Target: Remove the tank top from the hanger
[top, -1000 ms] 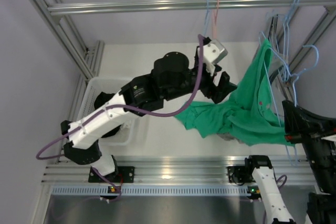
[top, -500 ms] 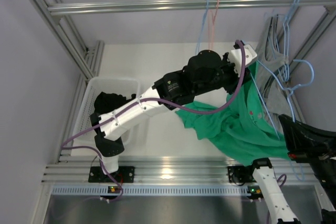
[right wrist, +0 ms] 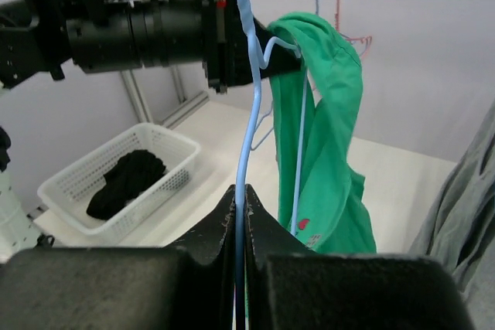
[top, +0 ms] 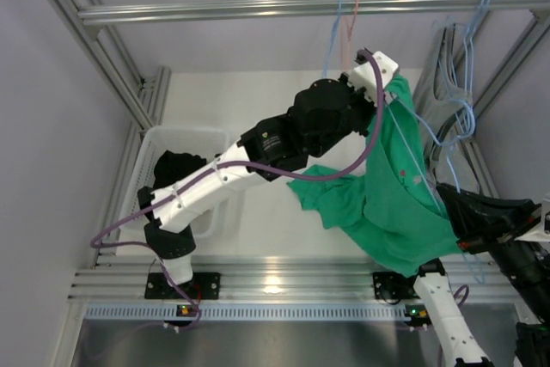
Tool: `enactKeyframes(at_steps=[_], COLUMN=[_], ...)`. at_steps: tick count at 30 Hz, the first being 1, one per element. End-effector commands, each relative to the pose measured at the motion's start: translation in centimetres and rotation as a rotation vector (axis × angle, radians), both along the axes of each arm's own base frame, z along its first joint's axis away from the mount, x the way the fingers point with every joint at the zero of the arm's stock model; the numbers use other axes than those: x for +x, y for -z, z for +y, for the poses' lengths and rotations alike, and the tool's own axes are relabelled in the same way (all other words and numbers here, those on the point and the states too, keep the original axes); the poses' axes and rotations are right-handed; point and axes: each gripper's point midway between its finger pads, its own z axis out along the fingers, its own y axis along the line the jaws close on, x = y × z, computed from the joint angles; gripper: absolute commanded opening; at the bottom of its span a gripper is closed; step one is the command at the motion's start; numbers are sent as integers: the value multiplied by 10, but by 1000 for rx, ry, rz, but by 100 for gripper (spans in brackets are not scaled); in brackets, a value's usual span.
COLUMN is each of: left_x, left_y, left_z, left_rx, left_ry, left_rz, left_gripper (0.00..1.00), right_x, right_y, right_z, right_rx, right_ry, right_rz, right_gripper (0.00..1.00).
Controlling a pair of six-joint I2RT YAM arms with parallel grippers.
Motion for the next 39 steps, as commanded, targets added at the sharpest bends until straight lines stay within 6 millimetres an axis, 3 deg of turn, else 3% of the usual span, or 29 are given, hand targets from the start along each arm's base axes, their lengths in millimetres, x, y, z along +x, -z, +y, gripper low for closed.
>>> enactKeyframes(at_steps=[1,3,7,9,13,18,21,22,23,24,25,26,27,28,29,30,31,35,36,37,38,39], left_x=[18,19,21,18,9,-27,-53,-73,-84,-99,-111,-121,-134,-144,-160,-167,-167,-150,-122,-106,-93,-68], left_y=[-77,-92,-107,-118,-122,-89,-70,-66,-61,-62,-38,-28,-23,1,12,22,46,101,107,116,135,141], left_z=[89,116,160,179,193,187,187,176,172,181,172,171,176,168,163,162,159,171,189,203,225,258], left_rx=[-231,-303,-388,-417,-441,-444,-443,-420,-402,-406,-355,-335,-320,-267,-235,-220,-178,-99,-125,-125,-76,-104], left_ry=[-301,-357,-480,-514,-493,-271,-132,0,68,127,204,250,310,371,467,497,494,335,136,7,-138,-378], left_rz=[-28,-9,9,2,9,109,165,179,186,181,215,226,223,256,281,300,343,427,426,434,451,422], left_gripper=[0,0,0,0,0,0,0,0,0,0,0,0,0,0,0,0,0,0,0,0,0,0], right_x=[-7,-16,-52,-65,-88,-107,-92,-82,-81,-61,-49,-51,-26,-22,-35,-18,-7,21,9,61,69,62], right_y=[1,1,1,-4,-21,-56,-71,-73,-88,-84,-88,-110,-102,-109,-126,-118,-123,-133,-149,-120,-112,-117], right_z=[18,24,39,38,34,31,35,42,45,51,56,56,60,60,58,59,56,34,28,19,12,5], right_rx=[-61,-79,-146,-149,-156,-99,-55,-22,-11,15,84,109,158,256,271,313,359,400,370,329,314,300], right_ry=[-132,-176,-369,-396,-436,-432,-437,-476,-495,-511,-532,-544,-555,-580,-616,-623,-603,-401,-347,-184,-117,-66], right_rz=[-18,-36,-100,-131,-221,-355,-337,-289,-354,-321,-276,-392,-361,-348,-496,-466,-459,-524,-549,-337,-261,-239], right_gripper=[0,0,0,0,0,0,0,0,0,0,0,0,0,0,0,0,0,0,0,0,0,0])
